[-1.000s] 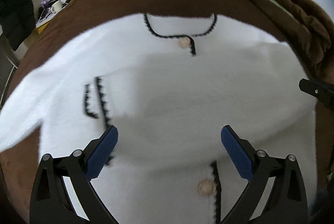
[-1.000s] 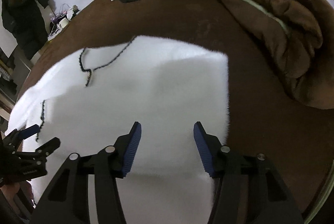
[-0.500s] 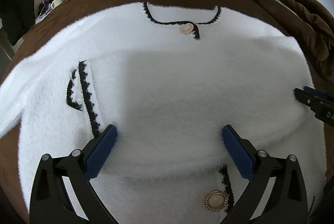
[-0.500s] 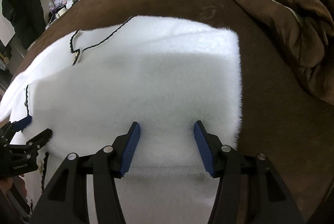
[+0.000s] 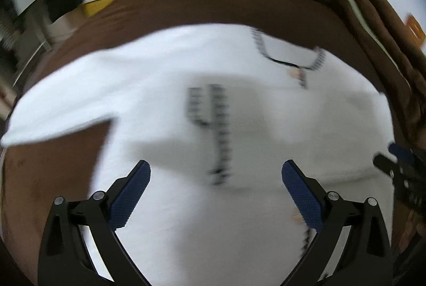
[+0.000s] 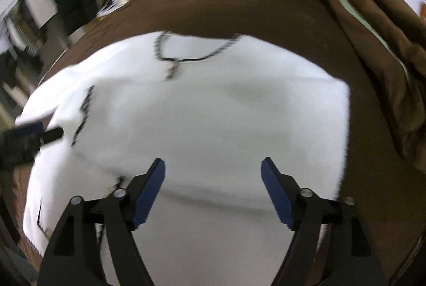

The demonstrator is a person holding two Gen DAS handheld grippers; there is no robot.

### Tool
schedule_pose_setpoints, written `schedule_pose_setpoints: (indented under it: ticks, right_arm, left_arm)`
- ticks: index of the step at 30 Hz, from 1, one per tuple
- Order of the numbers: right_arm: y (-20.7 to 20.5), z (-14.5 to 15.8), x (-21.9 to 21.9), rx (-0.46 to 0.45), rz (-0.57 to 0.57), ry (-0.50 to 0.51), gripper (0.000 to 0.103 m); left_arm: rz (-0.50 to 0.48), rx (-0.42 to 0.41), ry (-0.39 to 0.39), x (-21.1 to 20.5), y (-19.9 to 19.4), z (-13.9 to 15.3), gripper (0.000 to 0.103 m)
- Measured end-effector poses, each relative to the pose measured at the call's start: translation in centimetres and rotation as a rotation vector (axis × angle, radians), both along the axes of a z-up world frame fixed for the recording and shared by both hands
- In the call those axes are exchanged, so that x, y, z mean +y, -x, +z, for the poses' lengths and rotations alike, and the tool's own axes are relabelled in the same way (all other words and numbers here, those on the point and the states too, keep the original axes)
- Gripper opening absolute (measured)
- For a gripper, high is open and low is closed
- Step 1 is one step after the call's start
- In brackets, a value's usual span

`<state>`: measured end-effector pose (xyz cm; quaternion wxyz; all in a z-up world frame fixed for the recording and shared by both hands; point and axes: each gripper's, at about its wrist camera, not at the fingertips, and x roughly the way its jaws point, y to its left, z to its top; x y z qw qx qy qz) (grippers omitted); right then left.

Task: Fold large clothes

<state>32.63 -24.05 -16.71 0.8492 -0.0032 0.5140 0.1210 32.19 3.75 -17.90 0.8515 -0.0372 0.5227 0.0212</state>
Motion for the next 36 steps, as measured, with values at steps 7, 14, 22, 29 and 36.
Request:
schedule_pose_setpoints:
  ticks: [7, 14, 22, 29, 36]
  right_arm:
    - [0.9, 1.7, 6.3, 0.006, 0.132, -0.014, 0.077]
    - [0.3, 2.1, 12.1, -0.033, 0.197, -0.015, 0.081]
    - [-0.3, 0.2, 16.8, -0.004, 0.197, -0.02, 0.082]
    - [-0.1, -1.3, 19.3, 0.026, 0.215, 0.012, 0.082]
    - [-0.5, -2.2, 20.7, 0.034, 0.223, 0.035, 0.086]
  left_arm:
    - [0.297, -0.028, 0.111, 11.8, 4.1, 2.0, 0.097]
    - [0.471, -0.069, 0.071, 21.2, 6.7, 1.7, 0.097]
    - [0.558, -0.127, 0.174, 28.7, 6.3, -1.5, 0.096]
    - [0.616, -0.193, 0.292, 33.4, 4.6, -3.7, 0.096]
    - [0.605, -0.196, 0.367, 36.2, 1.1, -5.8, 0.096]
